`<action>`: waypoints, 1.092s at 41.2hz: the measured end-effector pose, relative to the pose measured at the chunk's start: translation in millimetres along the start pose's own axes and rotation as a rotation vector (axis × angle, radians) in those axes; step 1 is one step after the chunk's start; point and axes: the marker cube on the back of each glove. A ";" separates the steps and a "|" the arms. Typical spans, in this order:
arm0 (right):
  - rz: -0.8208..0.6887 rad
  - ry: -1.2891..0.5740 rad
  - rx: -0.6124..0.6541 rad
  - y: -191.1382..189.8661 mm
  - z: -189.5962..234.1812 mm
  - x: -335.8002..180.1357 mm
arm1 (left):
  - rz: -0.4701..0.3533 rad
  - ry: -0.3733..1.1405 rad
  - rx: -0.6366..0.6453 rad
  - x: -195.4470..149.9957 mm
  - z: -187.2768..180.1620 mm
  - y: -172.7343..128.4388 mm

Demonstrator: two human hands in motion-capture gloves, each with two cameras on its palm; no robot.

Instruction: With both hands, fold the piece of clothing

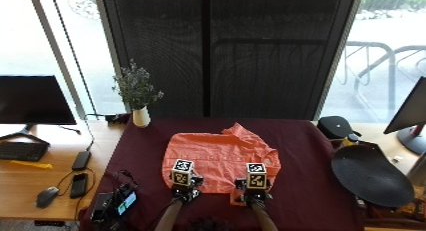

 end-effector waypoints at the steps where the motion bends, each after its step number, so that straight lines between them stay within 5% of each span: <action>1: 0.009 0.004 0.018 0.4 -1.6 0.3 | 0.003 0.004 -0.026 0.2 3.1 0.3; 8: 0.088 0.061 -0.023 3.7 3.5 6.8 | 0.041 0.020 -0.025 -3.7 8.2 4.5; 16: 0.114 0.143 -0.010 -21.7 24.0 9.8 | 0.068 -0.037 0.184 5.7 10.0 -0.4; 26: 0.101 0.224 0.130 -26.7 21.2 10.3 | 0.111 -0.183 0.550 11.8 26.5 -52.3; 32: 0.021 0.237 0.056 -0.3 0.6 15.7 | 0.131 -0.155 0.241 10.9 14.4 -7.1; 37: -0.051 0.184 0.036 19.4 -34.3 23.2 | 0.163 -0.182 0.134 9.8 -13.1 20.8; 45: -0.028 0.156 0.117 -13.8 -101.2 22.2 | 0.133 -0.201 0.030 -2.4 -63.8 -1.4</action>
